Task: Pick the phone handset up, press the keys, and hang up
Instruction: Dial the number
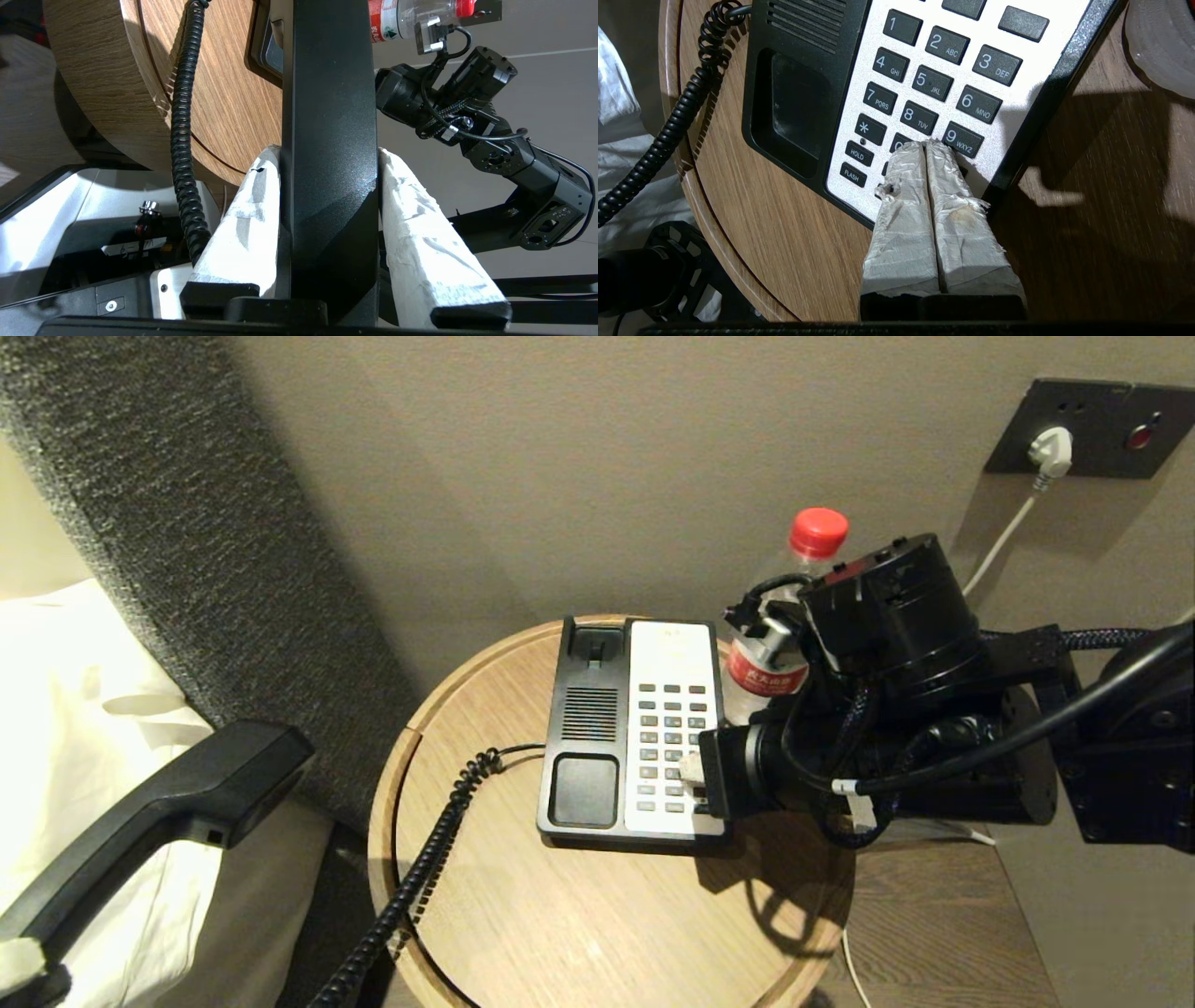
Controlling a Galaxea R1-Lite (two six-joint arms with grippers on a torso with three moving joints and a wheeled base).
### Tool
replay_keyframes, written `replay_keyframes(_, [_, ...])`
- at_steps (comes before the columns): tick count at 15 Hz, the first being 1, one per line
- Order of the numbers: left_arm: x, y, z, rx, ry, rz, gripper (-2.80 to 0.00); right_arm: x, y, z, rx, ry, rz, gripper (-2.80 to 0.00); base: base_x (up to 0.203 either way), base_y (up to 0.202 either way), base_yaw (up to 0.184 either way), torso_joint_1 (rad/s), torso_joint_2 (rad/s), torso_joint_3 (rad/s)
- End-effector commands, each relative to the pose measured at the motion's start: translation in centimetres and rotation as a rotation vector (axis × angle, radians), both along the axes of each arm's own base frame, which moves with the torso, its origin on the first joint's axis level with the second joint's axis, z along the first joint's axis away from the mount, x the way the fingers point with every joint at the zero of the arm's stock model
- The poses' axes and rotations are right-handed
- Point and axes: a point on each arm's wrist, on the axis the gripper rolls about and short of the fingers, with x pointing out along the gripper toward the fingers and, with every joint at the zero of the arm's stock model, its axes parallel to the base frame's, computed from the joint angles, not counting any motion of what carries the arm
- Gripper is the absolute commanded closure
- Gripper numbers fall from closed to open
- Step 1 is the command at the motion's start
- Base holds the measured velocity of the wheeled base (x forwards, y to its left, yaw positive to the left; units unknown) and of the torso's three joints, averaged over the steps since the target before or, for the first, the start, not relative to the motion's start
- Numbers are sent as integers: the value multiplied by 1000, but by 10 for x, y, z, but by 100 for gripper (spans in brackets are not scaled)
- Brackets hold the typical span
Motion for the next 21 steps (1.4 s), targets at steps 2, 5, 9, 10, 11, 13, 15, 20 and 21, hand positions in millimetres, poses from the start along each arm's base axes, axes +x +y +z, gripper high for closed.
replay_keyframes(2, [0,0,-1,-2,8,-1,0,1,1,-1,0,3,-1,0,0,0,0,0,0,0])
replay_keyframes(5, [-1,0,-2,-4,7,-8,0,2,2,0,10,4,9,0,0,0,0,0,0,0])
replay_keyframes(9, [-2,1,-2,-6,4,-8,0,2,2,0,12,8,8,0,0,0,0,0,0,0])
replay_keyframes(10, [-2,1,-2,-5,5,-8,0,3,3,-2,8,13,7,0,0,0,0,0,0,0])
replay_keyframes(11, [-2,1,-2,-7,6,-8,0,3,3,-2,8,13,7,0,0,0,0,0,0,0])
replay_keyframes(13, [-2,1,-2,-5,5,-8,0,4,5,-6,0,18,6,0,0,0,0,0,0,0])
replay_keyframes(15, [-2,1,-2,-5,5,-8,0,6,7,-10,-6,24,5,0,0,0,0,0,0,0])
replay_keyframes(20, [-3,1,-5,-5,6,-8,0,6,6,-9,-6,20,5,0,0,0,0,0,0,0])
replay_keyframes(21, [-3,1,-5,-5,6,-8,0,5,6,-8,-4,18,5,0,0,0,0,0,0,0])
